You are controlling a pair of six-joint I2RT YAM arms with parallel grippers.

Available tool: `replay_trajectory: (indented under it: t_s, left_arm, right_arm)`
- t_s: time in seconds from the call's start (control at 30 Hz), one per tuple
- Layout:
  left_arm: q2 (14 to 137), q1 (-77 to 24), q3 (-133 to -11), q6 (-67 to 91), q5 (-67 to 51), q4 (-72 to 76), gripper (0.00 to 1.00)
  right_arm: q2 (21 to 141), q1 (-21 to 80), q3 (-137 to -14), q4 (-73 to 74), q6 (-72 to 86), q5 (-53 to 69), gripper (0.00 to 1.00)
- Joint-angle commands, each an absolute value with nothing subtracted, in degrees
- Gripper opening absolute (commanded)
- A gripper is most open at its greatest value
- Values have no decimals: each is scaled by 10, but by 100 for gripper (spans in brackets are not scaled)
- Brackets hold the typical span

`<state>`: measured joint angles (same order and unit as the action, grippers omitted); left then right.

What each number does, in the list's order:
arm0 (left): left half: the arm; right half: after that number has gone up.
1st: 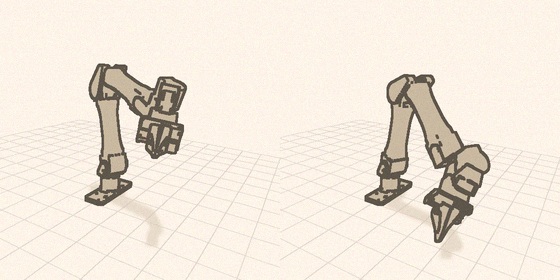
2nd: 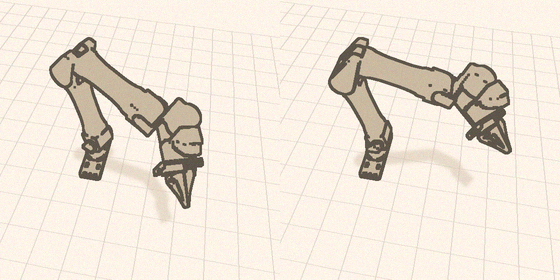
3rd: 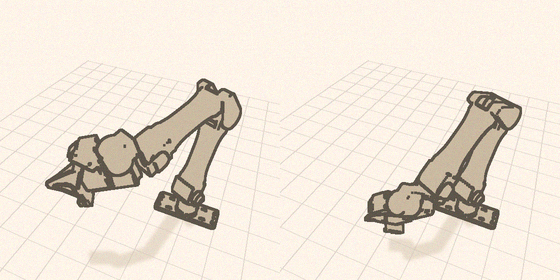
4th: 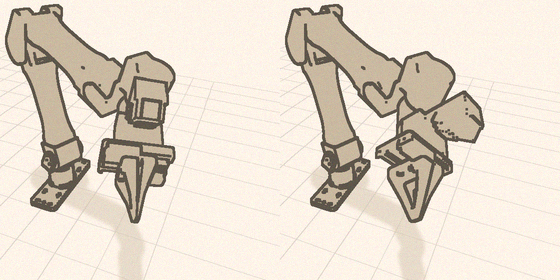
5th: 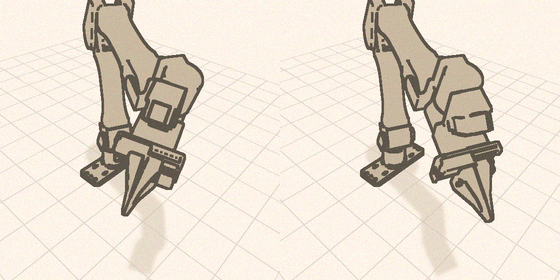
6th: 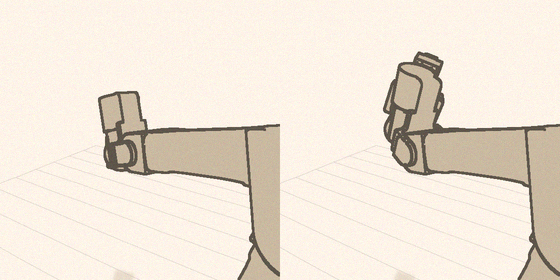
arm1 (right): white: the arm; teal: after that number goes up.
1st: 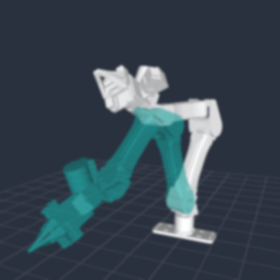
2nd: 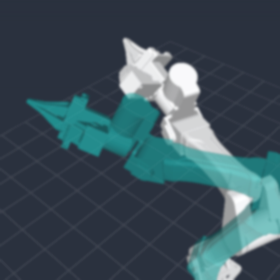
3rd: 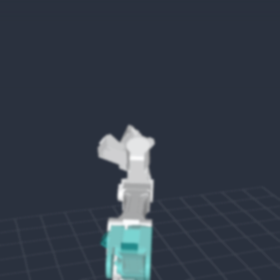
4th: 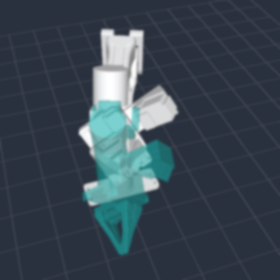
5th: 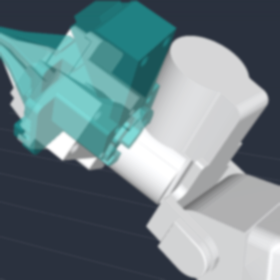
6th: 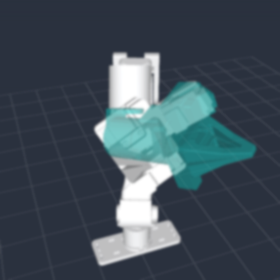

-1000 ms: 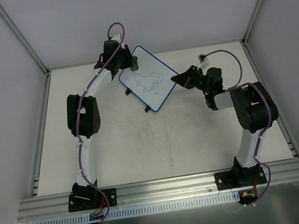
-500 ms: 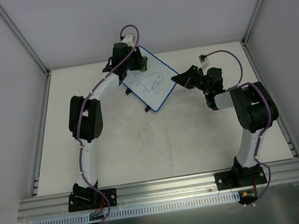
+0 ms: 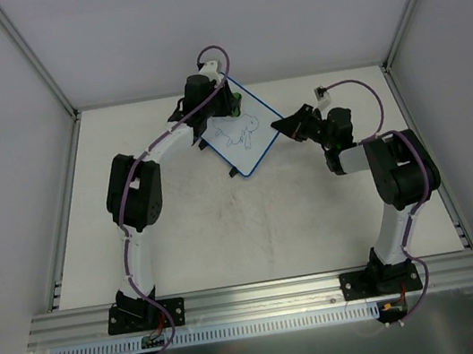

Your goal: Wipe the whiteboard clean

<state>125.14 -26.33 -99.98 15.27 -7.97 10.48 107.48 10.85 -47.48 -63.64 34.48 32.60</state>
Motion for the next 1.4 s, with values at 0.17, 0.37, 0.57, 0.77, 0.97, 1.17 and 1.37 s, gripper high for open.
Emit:
replay_trajectory:
  t_s: [0.17,0.37,0.57,0.77,0.97,1.17,1.37]
  left_arm:
    - [1254,-240,-978,243,-58,86,0]
    - [1259,-220,-967,278,-22,69,0]
    - [1257,-182,-943,324,-12,42,0]
    - [1271,-144,-937,367,-44,43,0]
    - [1284,-142,-957,374,-62,43,0]
    - [1292,-144,-979,360,-89,51,0]
    - [1296,-153,-1002,332,-131,67,0]
  right_arm:
    - [1065,113,-471,-698,338,355,0]
    - [1066,113,-469,-701,339,356,0]
    - [1066,112,-468,-708,342,359,0]
    - [1066,113,-466,-715,346,359,0]
    - [1068,113,-466,-718,348,360,0]
    - [1068,112,-467,-719,349,361,0]
    - [1072,113,-471,-719,351,365,0]
